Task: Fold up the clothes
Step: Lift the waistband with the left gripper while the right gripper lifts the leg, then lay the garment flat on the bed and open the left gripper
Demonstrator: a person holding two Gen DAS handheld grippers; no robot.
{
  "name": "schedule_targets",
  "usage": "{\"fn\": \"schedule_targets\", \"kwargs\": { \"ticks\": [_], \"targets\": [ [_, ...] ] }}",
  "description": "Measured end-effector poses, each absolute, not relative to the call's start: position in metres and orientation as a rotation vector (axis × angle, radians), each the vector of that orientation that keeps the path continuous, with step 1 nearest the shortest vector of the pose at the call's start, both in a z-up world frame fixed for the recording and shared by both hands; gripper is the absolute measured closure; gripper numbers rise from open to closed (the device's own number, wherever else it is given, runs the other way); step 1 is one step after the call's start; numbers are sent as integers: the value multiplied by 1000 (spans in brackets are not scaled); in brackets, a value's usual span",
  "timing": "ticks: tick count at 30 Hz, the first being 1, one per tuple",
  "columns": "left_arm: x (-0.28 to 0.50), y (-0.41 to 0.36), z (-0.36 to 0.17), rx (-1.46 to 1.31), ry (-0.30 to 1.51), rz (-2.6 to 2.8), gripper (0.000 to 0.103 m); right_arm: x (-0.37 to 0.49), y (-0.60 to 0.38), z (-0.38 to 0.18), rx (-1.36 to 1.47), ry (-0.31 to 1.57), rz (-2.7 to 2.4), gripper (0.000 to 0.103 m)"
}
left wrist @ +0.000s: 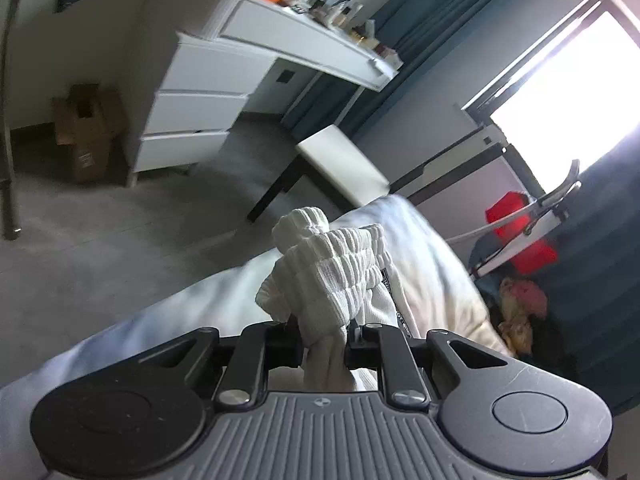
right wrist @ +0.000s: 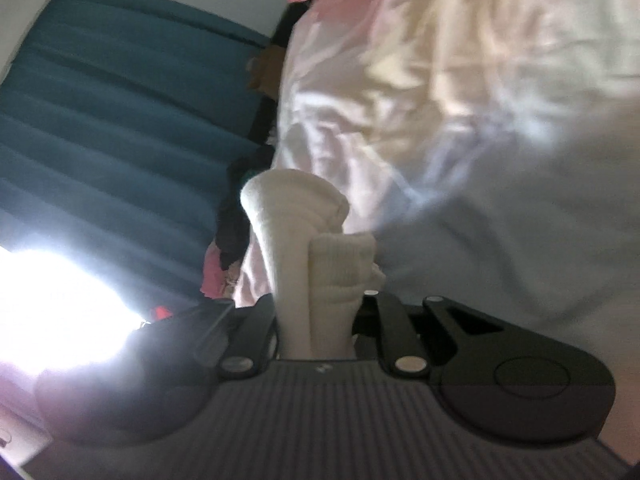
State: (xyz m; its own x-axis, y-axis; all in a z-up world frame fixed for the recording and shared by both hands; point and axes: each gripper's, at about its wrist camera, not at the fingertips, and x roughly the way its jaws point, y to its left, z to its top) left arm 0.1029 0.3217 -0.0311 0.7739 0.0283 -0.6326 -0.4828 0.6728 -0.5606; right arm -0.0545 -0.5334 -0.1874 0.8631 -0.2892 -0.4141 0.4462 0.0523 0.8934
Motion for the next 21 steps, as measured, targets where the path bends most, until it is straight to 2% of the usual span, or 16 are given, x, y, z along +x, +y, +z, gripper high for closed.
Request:
{"fn": "schedule_targets", "kwargs": {
  "ticks": [7,8,9,10,12,14,17,21],
  "targets": [
    [60,329,-73,-694,712,339,79,-100,-529,-201,1542,209,-594,87],
    [56,328,-77,-680,719,335,77,-102,-529,-206,1566,228,-599,83],
    [53,328,-80,-672,723,327,76,-104,-529,-211,1590,247,-603,74],
    [50,327,-82,-666,729,319,71,-106,-529,-215,1614,266,-607,73],
    [43,328,-83,-656,747,306,64,-109,-529,-223,1645,274,-581,60],
    [35,329,-82,-643,770,296,51,-109,-529,-225,1665,257,-543,54],
    [25,314,-66,-567,752,283,39,-104,-527,-217,1624,235,-493,43],
    [13,292,-43,-458,719,264,37,-97,-525,-207,1569,207,-427,40]
  ]
}}
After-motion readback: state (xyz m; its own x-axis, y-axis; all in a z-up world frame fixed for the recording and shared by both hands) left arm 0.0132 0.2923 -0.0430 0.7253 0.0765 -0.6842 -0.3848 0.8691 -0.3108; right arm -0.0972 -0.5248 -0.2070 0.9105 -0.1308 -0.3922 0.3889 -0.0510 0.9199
